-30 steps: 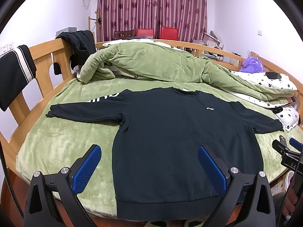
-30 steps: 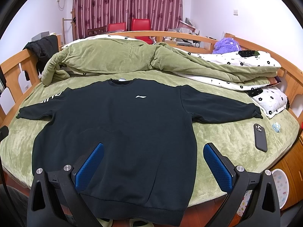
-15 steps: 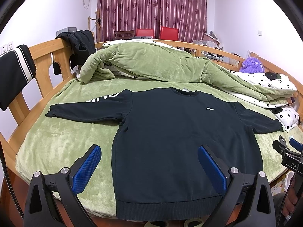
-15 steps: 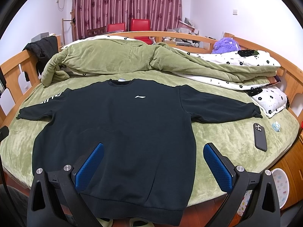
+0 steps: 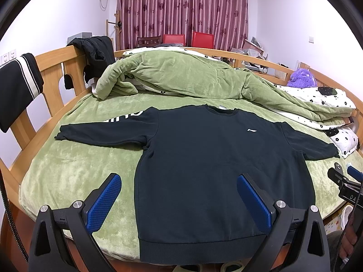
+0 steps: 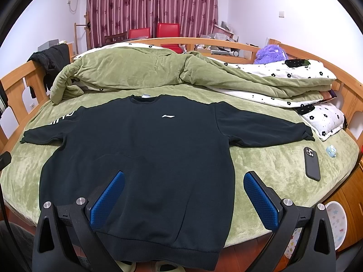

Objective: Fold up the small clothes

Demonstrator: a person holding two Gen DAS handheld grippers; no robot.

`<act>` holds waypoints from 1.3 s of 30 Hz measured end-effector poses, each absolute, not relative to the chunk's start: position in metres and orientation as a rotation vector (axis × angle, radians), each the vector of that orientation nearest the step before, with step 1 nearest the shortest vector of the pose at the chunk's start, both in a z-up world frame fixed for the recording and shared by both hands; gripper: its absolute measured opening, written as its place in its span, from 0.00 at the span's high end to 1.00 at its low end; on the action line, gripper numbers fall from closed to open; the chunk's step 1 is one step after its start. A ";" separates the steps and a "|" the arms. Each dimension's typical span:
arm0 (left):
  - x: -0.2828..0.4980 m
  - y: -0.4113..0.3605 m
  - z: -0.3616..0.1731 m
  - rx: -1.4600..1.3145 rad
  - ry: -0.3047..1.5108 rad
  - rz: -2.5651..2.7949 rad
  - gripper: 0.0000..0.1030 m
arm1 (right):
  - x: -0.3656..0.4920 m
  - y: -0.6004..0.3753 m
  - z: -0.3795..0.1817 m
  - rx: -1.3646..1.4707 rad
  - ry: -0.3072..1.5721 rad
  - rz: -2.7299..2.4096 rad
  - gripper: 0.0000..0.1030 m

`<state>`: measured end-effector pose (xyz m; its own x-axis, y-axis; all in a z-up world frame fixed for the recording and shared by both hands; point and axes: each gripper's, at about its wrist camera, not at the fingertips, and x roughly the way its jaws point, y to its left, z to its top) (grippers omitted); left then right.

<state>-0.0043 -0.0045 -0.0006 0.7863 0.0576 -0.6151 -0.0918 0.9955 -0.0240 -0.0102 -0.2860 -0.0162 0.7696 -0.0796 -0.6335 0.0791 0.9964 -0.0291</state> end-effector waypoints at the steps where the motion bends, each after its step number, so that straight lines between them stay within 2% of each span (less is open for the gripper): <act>1: -0.004 -0.005 -0.001 -0.053 0.661 0.081 0.00 | -0.011 -0.286 -0.016 0.001 0.686 -0.086 0.01; 23: 0.004 0.031 -0.006 -0.120 0.681 0.092 0.01 | -0.015 -0.274 -0.020 -0.116 0.641 -0.040 0.01; 30: 0.033 0.089 -0.003 -0.188 0.656 0.168 0.01 | 0.010 -0.276 -0.031 -0.083 0.684 0.041 0.01; 39: 0.094 0.181 -0.057 -0.300 0.712 0.291 0.01 | 0.074 -0.264 -0.036 -0.064 0.683 0.078 0.01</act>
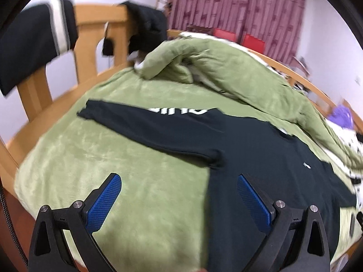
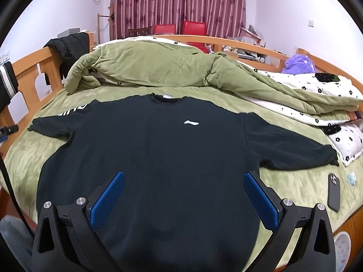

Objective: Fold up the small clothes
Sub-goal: 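Grasp the sweatshirt sleeve cuff with the left tool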

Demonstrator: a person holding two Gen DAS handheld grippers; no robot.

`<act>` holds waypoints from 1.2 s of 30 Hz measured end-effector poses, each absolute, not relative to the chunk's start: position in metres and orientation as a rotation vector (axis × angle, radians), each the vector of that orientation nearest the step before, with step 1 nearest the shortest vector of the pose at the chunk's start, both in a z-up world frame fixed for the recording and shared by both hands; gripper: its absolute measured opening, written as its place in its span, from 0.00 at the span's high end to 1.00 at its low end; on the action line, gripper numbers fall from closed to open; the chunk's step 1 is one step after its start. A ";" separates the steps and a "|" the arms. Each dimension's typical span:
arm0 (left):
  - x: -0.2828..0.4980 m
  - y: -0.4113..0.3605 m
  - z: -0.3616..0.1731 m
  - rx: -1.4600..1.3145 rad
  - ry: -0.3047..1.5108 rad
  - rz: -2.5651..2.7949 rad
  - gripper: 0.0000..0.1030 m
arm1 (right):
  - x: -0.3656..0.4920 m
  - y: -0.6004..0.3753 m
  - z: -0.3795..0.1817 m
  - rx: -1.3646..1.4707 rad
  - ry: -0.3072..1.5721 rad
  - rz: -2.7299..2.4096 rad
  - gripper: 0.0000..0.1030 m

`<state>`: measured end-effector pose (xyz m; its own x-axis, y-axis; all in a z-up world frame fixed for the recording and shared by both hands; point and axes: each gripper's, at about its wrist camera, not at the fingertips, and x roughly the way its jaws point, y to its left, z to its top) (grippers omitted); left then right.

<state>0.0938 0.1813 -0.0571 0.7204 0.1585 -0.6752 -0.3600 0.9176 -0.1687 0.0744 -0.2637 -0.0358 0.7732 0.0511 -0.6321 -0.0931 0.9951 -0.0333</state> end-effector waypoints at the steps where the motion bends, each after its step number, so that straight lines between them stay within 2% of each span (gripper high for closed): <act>1: 0.101 0.193 -0.065 -0.315 0.717 0.305 0.01 | 0.084 -0.260 -0.035 -0.063 0.679 0.082 0.01; 8: 0.145 0.262 -0.115 -0.357 0.762 0.431 0.05 | 0.133 -0.231 -0.035 -0.138 0.617 0.095 0.02; 13: 0.176 0.303 -0.136 -0.387 0.772 0.490 0.05 | 0.171 -0.210 -0.053 -0.167 0.660 0.160 0.06; 17: 0.206 0.336 -0.152 -0.383 0.782 0.568 0.06 | 0.191 -0.203 -0.077 -0.170 0.668 0.170 0.14; 23: 0.237 0.383 -0.175 -0.439 0.787 0.652 0.16 | 0.202 -0.201 -0.102 -0.190 0.691 0.158 0.17; 25: 0.242 0.400 -0.183 -0.490 0.769 0.674 0.24 | 0.202 -0.202 -0.103 -0.189 0.701 0.155 0.17; 27: 0.248 0.412 -0.191 -0.513 0.772 0.695 0.38 | 0.201 -0.203 -0.103 -0.178 0.701 0.163 0.17; 29: 0.253 0.416 -0.192 -0.496 0.762 0.714 0.45 | 0.201 -0.203 -0.105 -0.186 0.702 0.162 0.17; 32: 0.262 0.414 -0.188 -0.437 0.758 0.697 0.88 | 0.200 -0.207 -0.106 -0.191 0.698 0.155 0.17; 36: 0.265 0.396 -0.164 -0.360 0.737 0.691 0.91 | 0.201 -0.217 -0.103 -0.144 0.710 0.154 0.17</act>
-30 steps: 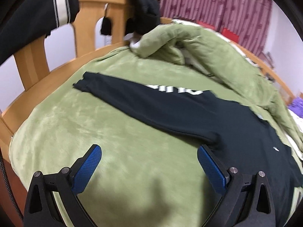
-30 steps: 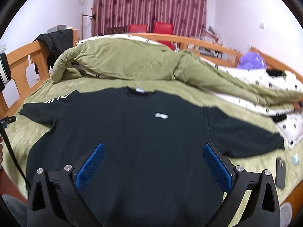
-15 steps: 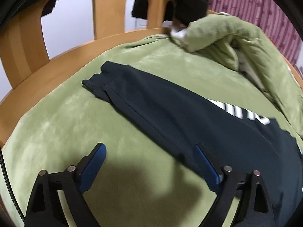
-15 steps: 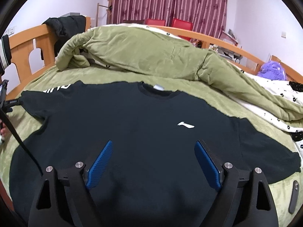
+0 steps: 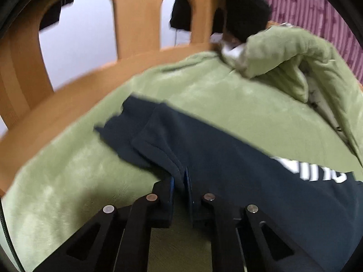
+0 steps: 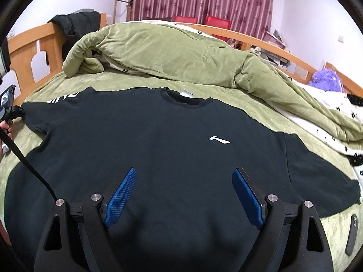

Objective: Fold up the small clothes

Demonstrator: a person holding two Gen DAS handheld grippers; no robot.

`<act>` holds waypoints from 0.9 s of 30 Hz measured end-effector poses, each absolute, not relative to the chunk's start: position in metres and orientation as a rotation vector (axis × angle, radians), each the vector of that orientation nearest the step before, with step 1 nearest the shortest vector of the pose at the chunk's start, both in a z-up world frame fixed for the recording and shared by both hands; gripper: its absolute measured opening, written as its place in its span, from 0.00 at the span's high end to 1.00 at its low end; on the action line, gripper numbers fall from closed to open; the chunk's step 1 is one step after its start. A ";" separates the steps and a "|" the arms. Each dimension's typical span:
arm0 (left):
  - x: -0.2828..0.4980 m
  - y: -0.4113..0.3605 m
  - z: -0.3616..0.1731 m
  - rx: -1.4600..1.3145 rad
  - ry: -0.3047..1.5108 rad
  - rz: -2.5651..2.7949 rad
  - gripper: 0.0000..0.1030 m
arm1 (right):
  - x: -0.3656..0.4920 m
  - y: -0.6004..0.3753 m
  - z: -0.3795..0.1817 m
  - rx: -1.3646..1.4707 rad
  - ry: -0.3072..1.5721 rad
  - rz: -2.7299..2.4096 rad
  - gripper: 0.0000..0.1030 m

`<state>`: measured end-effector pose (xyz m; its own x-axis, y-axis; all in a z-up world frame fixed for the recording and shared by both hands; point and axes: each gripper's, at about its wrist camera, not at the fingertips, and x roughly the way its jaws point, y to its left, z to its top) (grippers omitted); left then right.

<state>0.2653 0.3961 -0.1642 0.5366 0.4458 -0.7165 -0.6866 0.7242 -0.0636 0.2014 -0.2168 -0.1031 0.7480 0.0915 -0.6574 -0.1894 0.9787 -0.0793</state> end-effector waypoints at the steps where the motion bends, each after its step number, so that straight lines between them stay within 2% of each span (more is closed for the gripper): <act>1: 0.265 0.388 -0.153 -0.352 0.717 0.665 0.91 | 0.201 -0.221 -0.101 -0.121 0.710 0.156 0.17; 6: 0.270 0.333 -0.100 -0.302 0.662 0.533 0.91 | 0.197 -0.235 -0.090 -0.059 0.694 0.153 0.17; 14: 0.292 0.183 -0.045 -0.123 0.611 0.275 0.92 | 0.176 -0.268 -0.056 0.000 0.587 0.110 0.17; 20: 0.306 0.080 -0.052 -0.068 0.626 0.118 0.92 | 0.167 -0.293 -0.046 0.030 0.564 0.091 0.17; 27: 0.316 -0.004 -0.093 -0.086 0.705 0.020 0.92 | 0.159 -0.320 -0.040 0.078 0.569 0.077 0.17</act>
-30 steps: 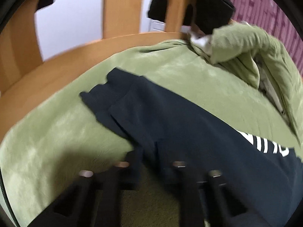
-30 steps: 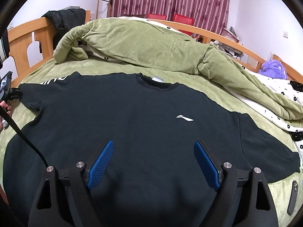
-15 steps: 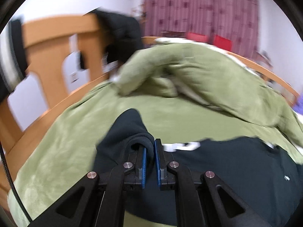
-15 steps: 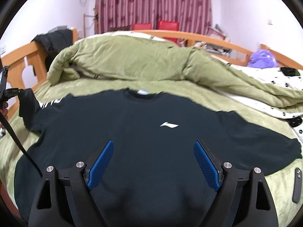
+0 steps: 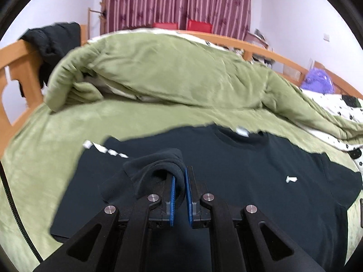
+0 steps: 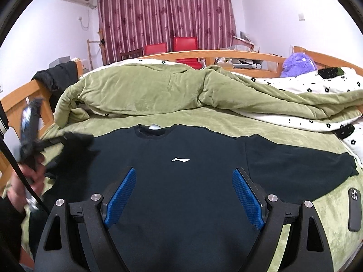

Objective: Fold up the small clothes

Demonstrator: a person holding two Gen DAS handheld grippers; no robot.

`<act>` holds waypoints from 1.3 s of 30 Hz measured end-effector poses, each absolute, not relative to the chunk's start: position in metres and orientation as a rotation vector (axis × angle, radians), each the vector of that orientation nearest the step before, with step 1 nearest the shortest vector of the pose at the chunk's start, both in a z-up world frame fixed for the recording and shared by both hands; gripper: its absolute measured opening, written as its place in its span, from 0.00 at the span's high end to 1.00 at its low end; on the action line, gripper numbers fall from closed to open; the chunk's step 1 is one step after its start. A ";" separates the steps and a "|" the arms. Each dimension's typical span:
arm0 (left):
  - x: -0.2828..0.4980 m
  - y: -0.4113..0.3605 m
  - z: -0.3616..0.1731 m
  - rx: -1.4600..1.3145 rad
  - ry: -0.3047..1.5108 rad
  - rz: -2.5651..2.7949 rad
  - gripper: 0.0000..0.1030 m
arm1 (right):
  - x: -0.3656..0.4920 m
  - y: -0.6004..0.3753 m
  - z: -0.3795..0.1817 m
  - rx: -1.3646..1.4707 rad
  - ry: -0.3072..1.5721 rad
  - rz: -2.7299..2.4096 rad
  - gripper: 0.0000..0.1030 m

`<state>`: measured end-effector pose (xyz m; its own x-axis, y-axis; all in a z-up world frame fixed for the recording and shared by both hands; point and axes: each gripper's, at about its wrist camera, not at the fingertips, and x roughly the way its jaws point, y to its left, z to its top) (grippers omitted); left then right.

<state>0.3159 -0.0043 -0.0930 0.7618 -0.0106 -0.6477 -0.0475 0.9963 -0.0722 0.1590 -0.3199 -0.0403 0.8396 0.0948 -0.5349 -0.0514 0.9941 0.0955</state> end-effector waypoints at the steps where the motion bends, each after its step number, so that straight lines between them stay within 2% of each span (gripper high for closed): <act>1: 0.316 -0.012 -0.100 -0.085 0.716 0.018 0.92 | 0.158 -0.321 -0.039 0.081 0.569 0.078 0.17; 8: 0.307 -0.021 -0.134 -0.124 0.791 -0.018 0.91 | 0.158 -0.308 -0.039 0.055 0.591 0.092 0.17; 11: 0.298 -0.008 -0.141 -0.174 0.830 -0.047 0.85 | 0.158 -0.294 -0.039 0.043 0.600 0.107 0.17; 14: 0.283 0.008 -0.141 -0.188 0.832 -0.049 0.71 | 0.159 -0.273 -0.041 0.010 0.606 0.124 0.17; 16: 0.267 0.023 -0.137 -0.178 0.809 -0.024 0.55 | 0.161 -0.258 -0.045 -0.010 0.624 0.144 0.17; 17: 0.259 0.032 -0.135 -0.171 0.792 -0.007 0.43 | 0.162 -0.247 -0.048 -0.014 0.641 0.157 0.17; 18: 0.246 0.044 -0.132 -0.163 0.763 0.014 0.37 | 0.163 -0.239 -0.051 -0.010 0.651 0.173 0.18; 19: 0.240 0.053 -0.130 -0.157 0.750 0.026 0.37 | 0.163 -0.231 -0.053 -0.006 0.657 0.191 0.20; 21: 0.223 0.078 -0.126 -0.142 0.738 0.058 0.37 | 0.165 -0.207 -0.061 -0.021 0.668 0.232 0.34; 23: 0.213 0.101 -0.125 -0.138 0.739 0.092 0.37 | 0.170 -0.183 -0.068 -0.046 0.672 0.255 0.44; 31: 0.185 0.205 -0.151 -0.178 0.790 0.256 0.37 | 0.207 -0.107 -0.089 -0.021 0.740 0.364 0.44; 39: 0.185 0.221 -0.198 -0.098 0.863 0.282 0.36 | 0.245 -0.030 -0.111 -0.111 0.736 0.451 0.41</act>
